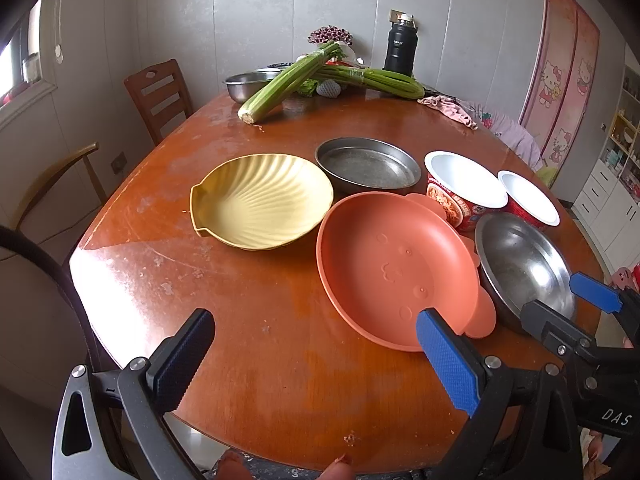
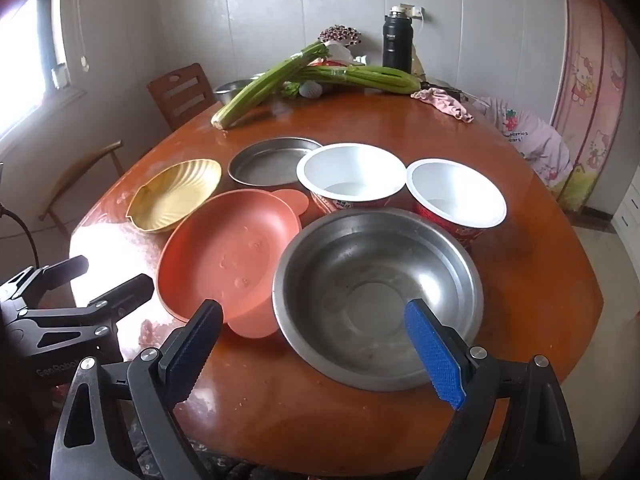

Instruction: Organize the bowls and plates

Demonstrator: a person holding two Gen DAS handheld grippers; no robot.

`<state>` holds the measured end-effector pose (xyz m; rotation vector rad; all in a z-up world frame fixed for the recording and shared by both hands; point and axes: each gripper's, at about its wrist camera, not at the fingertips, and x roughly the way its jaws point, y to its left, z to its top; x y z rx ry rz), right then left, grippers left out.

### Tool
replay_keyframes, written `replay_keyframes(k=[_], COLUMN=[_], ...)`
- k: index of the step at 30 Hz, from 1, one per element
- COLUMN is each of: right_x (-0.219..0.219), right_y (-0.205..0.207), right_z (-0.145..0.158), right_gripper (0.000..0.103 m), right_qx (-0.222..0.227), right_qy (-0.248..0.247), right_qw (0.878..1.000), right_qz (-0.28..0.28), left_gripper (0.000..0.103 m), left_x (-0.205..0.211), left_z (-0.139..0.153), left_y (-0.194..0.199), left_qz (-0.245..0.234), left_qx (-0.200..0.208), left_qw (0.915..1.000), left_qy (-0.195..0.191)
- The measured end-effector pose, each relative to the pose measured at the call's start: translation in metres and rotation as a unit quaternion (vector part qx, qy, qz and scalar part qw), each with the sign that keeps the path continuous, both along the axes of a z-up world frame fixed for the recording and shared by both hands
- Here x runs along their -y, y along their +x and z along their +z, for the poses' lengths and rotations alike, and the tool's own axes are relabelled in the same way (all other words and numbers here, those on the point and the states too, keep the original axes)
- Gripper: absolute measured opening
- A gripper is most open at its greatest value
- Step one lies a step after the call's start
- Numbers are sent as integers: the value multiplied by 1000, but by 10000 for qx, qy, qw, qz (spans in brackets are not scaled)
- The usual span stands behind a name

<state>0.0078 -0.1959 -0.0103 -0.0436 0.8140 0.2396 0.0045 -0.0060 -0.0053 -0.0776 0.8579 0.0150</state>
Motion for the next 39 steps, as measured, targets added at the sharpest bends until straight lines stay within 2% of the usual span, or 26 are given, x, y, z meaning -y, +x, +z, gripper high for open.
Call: replay_keyframes(k=[39], right_x=[0], right_y=[2], right_z=[-2], right_gripper=[93], right_qx=[-74], right_qy=[-76], right_qw=[9999], right_qz=[-43], left_gripper=[101], left_x=[6], left_z=[-2], left_y=[1], left_qz=[-60], left_qx=[13], left_qw=[9999], left_qy=[84])
